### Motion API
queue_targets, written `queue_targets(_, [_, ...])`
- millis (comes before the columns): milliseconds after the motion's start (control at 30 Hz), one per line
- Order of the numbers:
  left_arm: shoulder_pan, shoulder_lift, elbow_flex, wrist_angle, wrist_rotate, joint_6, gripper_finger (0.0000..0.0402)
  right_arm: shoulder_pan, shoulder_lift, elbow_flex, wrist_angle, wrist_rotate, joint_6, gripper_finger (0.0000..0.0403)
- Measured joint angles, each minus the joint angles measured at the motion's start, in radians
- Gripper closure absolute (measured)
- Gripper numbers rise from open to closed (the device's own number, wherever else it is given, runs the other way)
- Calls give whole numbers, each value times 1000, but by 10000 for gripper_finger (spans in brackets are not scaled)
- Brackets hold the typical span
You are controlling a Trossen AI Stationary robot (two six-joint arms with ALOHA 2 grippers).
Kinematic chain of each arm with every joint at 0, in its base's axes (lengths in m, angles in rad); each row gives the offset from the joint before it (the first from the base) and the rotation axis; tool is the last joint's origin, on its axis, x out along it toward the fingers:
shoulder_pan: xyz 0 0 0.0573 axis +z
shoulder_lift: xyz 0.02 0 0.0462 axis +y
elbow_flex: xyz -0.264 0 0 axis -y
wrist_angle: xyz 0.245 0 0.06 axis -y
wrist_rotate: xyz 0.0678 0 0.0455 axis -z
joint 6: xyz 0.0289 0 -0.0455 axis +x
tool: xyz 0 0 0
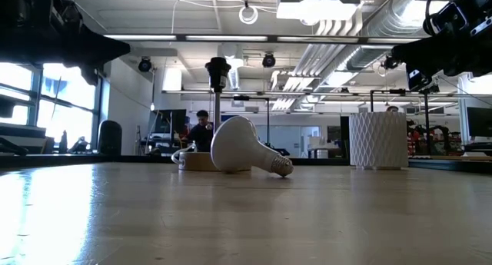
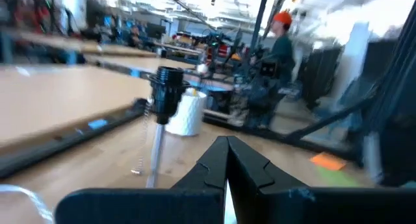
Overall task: Screw lightbulb
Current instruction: Return to Home Position
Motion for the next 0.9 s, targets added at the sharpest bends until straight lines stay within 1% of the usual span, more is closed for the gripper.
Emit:
queue_targets(67, [0,0,0,-6,17,-77,401,0,0,0,0,0,0,402])
queue_targets(133, [0,6,0,-24,20,-67,401,0,0,0,0,0,0,402])
queue_targets(233, [0,18,0,-65,39,5,402,0,0,0,0,0,0,402])
queue_targets(433, [-1,61,0,-85,133,158,402,0,0,0,0,0,0,402])
queue_targets(500, [0,73,0,-86,136,189,401,0,1,0,0,0,0,402])
queue_targets(700, [0,82,0,-86,135,179,402,0,1,0,0,0,0,402])
queue_targets(900, [0,83,0,-86,136,84,401,0,1,0,0,0,0,402])
